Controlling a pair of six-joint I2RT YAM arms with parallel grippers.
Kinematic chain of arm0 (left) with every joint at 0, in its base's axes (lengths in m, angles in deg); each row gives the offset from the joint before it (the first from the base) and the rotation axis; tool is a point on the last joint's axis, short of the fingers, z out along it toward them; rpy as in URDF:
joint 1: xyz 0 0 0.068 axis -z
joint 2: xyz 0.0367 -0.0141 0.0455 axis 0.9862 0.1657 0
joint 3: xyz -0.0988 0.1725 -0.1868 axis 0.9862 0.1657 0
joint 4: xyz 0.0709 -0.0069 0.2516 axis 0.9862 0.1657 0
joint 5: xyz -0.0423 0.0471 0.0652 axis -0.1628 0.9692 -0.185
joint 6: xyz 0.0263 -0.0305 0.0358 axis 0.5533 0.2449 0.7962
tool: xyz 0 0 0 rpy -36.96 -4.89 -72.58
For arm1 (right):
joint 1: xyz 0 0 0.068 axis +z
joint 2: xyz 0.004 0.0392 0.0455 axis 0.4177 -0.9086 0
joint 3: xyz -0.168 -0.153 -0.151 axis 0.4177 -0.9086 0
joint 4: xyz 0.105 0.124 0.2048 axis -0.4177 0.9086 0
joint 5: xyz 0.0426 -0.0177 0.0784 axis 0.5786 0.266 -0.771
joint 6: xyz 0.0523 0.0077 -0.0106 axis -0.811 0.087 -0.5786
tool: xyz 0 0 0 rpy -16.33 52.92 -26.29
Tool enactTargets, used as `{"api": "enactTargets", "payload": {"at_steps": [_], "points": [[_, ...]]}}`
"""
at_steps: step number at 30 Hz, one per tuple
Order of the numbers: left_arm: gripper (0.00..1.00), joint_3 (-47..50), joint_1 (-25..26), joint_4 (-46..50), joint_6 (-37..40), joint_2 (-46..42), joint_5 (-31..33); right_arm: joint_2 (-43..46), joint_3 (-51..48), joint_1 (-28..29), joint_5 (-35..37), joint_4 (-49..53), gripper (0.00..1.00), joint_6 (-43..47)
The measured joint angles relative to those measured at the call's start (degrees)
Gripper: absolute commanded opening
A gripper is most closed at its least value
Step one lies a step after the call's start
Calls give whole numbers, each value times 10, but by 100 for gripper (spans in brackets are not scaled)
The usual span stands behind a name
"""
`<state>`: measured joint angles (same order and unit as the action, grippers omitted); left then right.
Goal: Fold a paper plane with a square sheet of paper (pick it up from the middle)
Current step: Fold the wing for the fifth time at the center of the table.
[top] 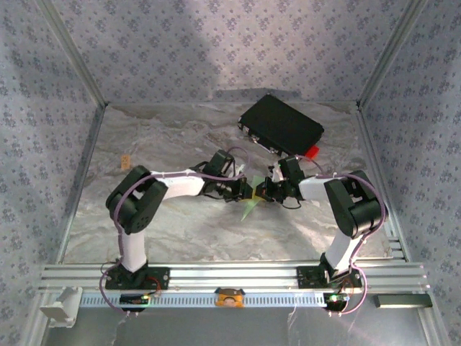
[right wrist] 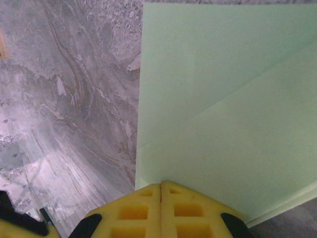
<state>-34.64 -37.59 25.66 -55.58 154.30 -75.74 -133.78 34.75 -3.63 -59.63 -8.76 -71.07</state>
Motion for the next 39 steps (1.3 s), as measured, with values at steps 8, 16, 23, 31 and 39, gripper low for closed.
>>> {"api": "enactTargets", "payload": {"at_steps": [8, 16, 23, 31, 39], "points": [[0, -29, 16, 37, 16, 46, 1, 0, 0, 0, 0, 0, 7, 0], [0, -41, 27, 74, 39, 67, 18, 2, -2, 0, 2, 0, 7, 0], [0, -4, 28, 30, 37, 51, 19, 8, -6, 0, 2, 3, 8, 2], [4, 9, 29, 50, 28, 20, 36, 10, -7, -2, 1, 6, 7, 4], [5, -36, 17, 87, 39, 10, 47, 13, -8, -7, 3, 9, 7, 5]]}}
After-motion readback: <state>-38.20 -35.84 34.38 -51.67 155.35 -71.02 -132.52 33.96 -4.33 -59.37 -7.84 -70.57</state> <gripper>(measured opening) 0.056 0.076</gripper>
